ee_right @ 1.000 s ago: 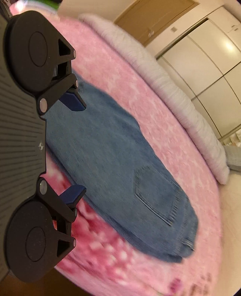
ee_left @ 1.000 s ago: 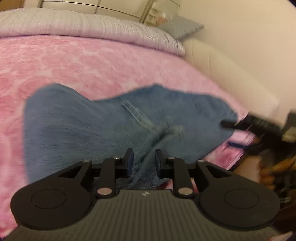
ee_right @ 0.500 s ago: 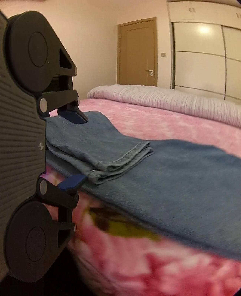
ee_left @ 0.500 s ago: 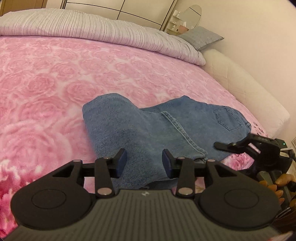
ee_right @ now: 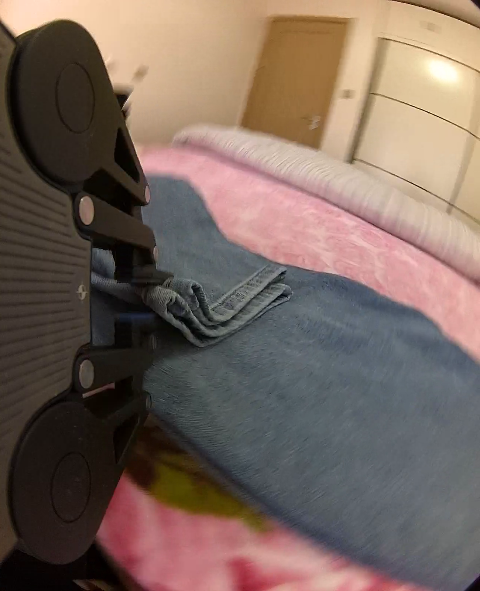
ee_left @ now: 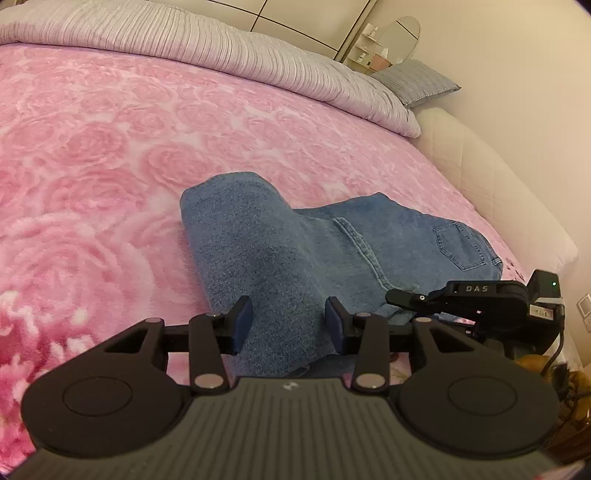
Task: Fold clothes
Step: 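Grasp the folded edge of the jeans with the right gripper, then fold the held edge over the jeans with the right gripper and release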
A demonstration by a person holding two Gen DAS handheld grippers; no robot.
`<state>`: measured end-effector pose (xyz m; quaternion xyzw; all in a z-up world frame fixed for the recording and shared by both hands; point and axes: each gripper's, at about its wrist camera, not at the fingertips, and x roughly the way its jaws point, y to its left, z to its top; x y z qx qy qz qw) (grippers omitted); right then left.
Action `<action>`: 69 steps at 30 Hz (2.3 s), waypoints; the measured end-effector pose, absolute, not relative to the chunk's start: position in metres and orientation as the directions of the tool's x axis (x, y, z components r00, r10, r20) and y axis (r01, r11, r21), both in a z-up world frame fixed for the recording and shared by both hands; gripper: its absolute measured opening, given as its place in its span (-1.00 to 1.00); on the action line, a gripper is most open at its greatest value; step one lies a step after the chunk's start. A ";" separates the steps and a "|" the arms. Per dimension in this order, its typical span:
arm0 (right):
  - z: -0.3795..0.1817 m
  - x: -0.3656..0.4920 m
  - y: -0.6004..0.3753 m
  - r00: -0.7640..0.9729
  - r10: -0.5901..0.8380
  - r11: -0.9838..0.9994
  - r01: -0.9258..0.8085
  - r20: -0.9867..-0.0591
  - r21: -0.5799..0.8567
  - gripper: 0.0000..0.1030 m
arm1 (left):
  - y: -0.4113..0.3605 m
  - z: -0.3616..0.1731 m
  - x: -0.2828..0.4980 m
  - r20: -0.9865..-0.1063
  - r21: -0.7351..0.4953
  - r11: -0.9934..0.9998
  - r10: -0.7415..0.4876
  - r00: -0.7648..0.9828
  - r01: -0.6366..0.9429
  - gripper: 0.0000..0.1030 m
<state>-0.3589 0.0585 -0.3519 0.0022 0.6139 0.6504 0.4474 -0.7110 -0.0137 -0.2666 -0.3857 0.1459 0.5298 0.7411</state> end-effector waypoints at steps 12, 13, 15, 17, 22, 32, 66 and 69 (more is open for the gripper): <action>-0.308 -0.237 0.067 -0.285 0.813 0.182 -0.705 -0.508 0.686 -0.84 | 0.043 -0.258 -0.646 -0.618 -0.398 0.345 0.585 0.526 -0.850 -0.29; -0.321 -0.223 0.070 -0.289 0.798 0.226 -0.669 -0.528 0.708 -0.84 | 0.047 -0.261 -0.641 -0.631 -0.389 0.344 0.576 0.519 -0.855 -0.29; -0.351 -0.205 0.070 -0.330 0.772 0.291 -0.576 -0.543 0.764 -0.84 | 0.054 -0.268 -0.630 -0.658 -0.373 0.342 0.558 0.505 -0.863 -0.29; -0.362 -0.199 0.067 -0.347 0.772 0.297 -0.543 -0.532 0.786 -0.84 | 0.062 -0.275 -0.620 -0.683 -0.356 0.340 0.541 0.491 -0.870 -0.29; -0.342 -0.201 0.071 -0.327 0.814 0.198 -0.620 -0.480 0.759 -0.87 | 0.075 -0.271 -0.603 -0.710 -0.327 0.364 0.515 0.481 -0.872 -0.29; -0.350 -0.116 0.085 -0.171 0.843 0.306 -0.627 -0.510 0.716 -0.91 | 0.106 -0.291 -0.540 -0.738 -0.312 0.472 0.427 0.523 -0.825 -0.28; -0.334 -0.028 0.084 0.044 0.867 0.392 -0.675 -0.496 0.625 -0.87 | 0.115 -0.296 -0.520 -0.758 -0.194 0.537 0.449 0.473 -0.821 -0.29; -0.305 -0.056 0.074 0.182 0.841 0.442 -0.775 -0.509 0.452 -0.02 | 0.107 -0.290 -0.522 -0.758 -0.159 0.544 0.467 0.455 -0.824 -0.29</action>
